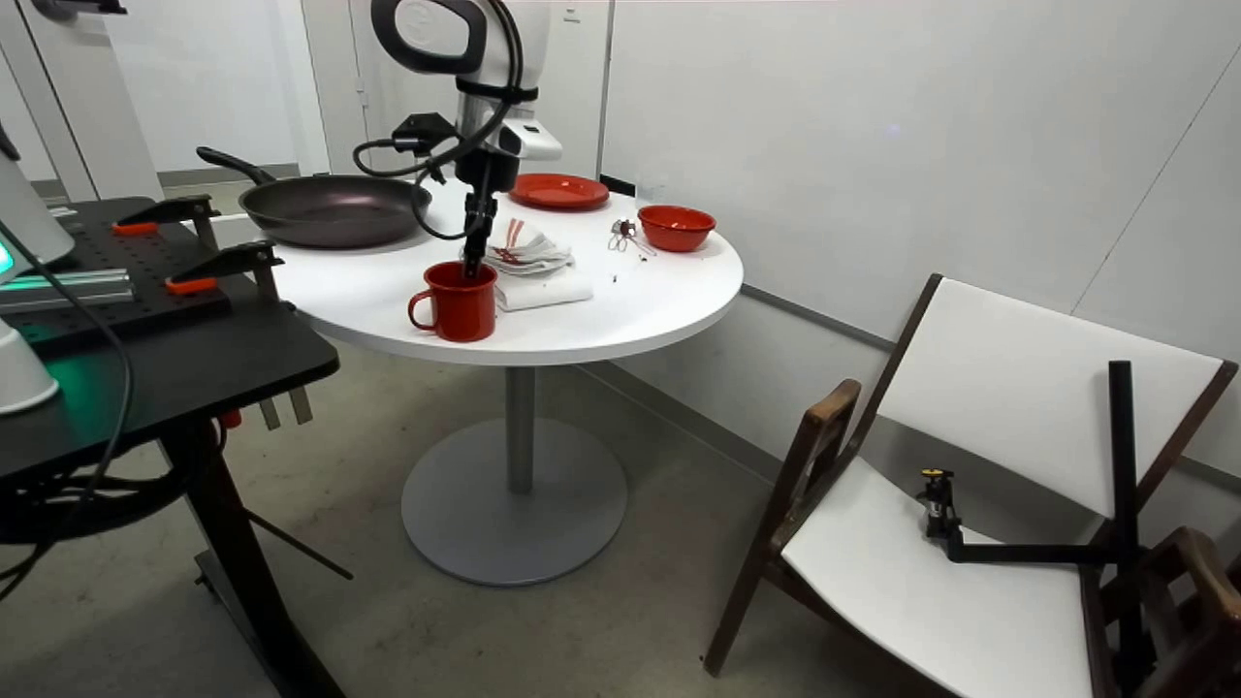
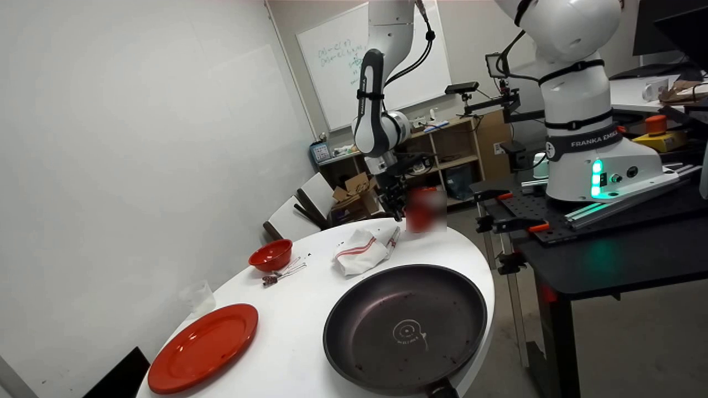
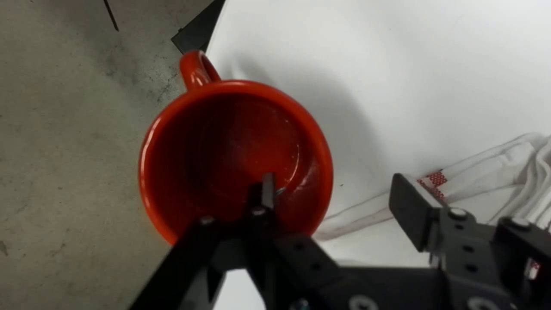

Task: Bring the cup closer to the pan

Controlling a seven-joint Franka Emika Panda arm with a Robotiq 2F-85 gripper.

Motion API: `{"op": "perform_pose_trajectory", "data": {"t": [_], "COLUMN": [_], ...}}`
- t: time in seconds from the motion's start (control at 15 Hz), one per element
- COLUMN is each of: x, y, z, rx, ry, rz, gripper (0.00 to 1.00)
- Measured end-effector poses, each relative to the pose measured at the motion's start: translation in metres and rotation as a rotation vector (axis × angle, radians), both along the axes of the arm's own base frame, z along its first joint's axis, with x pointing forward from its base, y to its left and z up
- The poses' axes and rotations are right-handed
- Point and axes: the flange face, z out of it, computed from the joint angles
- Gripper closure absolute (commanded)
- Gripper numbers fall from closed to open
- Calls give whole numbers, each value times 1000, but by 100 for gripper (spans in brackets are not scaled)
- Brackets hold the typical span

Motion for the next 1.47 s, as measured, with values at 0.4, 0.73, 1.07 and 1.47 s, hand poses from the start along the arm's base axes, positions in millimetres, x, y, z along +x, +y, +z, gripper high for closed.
{"op": "perform_pose_trajectory", "data": {"t": [0.4, 0.73, 1.07, 1.47], "x": [7, 9, 4, -2], "y": [-10, -12, -13, 29], "z": [-5, -4, 8, 63], "rx": [3, 3, -14, -127], "ry": [6, 3, -9, -41], "rz": [-11, -14, -13, 56], "gripper": [100, 96, 96, 97]}}
